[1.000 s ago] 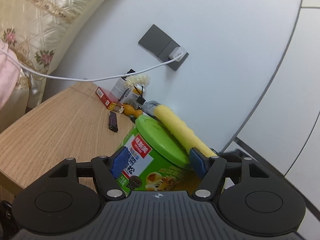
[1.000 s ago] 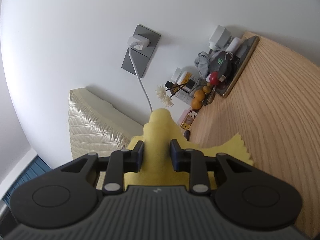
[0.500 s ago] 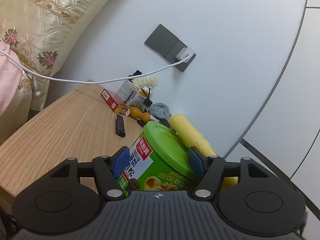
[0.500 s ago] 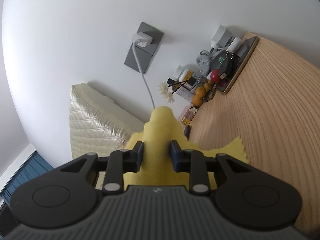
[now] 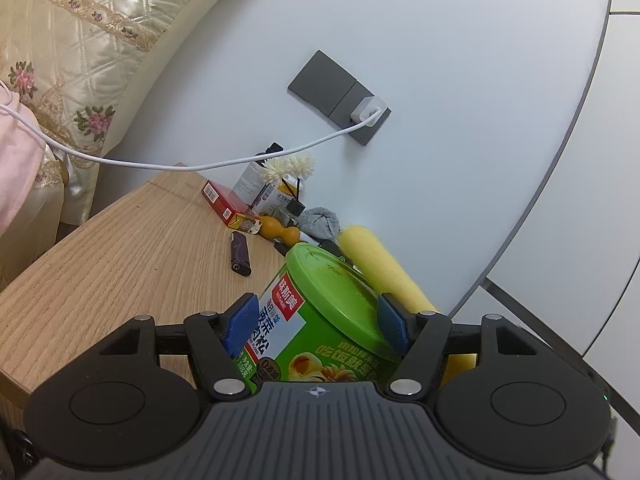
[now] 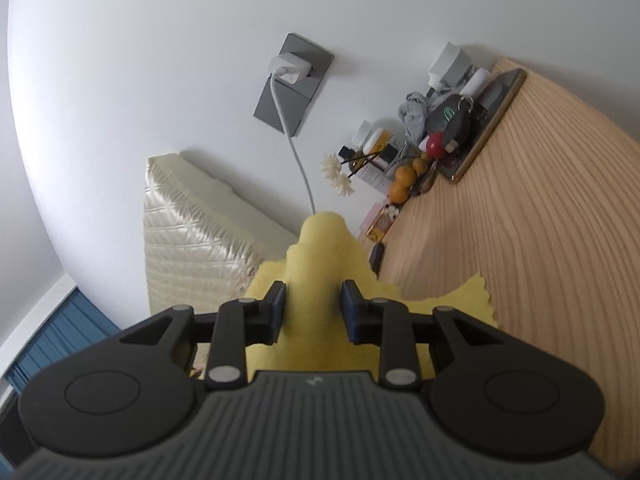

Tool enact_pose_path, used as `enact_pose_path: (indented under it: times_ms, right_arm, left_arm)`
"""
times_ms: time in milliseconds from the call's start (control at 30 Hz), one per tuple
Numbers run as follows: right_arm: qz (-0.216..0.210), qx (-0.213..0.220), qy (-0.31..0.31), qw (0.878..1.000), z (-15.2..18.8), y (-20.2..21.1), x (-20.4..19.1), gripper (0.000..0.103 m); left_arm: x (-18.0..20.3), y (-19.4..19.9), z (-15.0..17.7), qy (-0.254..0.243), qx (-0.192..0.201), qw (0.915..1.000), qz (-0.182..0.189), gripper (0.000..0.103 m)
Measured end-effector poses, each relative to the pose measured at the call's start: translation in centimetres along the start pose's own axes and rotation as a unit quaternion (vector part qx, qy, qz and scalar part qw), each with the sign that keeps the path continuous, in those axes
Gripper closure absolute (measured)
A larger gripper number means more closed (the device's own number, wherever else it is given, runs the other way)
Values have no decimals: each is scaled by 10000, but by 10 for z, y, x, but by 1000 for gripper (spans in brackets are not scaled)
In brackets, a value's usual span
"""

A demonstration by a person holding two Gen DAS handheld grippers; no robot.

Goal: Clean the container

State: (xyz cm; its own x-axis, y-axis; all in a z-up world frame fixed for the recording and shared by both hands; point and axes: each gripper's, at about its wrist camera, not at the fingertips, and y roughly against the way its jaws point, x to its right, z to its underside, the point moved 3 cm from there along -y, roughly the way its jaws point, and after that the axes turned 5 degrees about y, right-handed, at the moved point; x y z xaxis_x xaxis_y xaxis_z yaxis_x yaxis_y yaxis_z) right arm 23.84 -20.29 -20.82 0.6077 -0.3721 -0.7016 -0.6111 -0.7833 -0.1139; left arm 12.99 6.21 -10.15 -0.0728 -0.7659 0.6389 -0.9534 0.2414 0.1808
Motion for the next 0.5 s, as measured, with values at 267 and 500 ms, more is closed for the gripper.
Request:
enact_pose_path:
  times_ms: [267, 500]
  right_arm:
    - [72, 58, 26, 10000, -4, -11, 0, 72]
    - [74, 100, -18, 9999, -11, -26, 6, 72]
  left_arm:
    - [0, 1, 0, -39, -6, 10000, 21, 33]
    - [1, 2, 0, -70, -40, 9999, 90, 30]
